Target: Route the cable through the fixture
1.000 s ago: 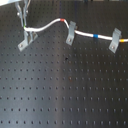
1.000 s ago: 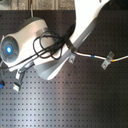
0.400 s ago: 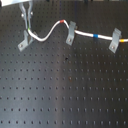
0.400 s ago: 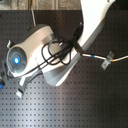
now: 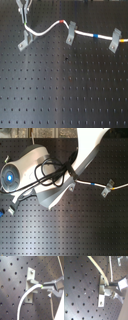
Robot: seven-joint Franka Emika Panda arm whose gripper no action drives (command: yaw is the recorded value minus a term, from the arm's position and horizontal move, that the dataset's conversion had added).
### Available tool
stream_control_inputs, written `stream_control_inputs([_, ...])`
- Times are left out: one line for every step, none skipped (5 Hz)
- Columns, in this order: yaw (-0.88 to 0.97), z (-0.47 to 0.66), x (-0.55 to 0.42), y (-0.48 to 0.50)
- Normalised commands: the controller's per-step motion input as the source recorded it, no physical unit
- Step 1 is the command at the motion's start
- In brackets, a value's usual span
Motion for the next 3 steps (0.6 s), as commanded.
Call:
stream_control_inputs([0.18, 0.00, 0.202, -0.060])
stream_control_inputs([0.68, 0.18, 0.042, -0.106])
stream_control_inputs([0.40, 0.22, -0.158, -0.121])
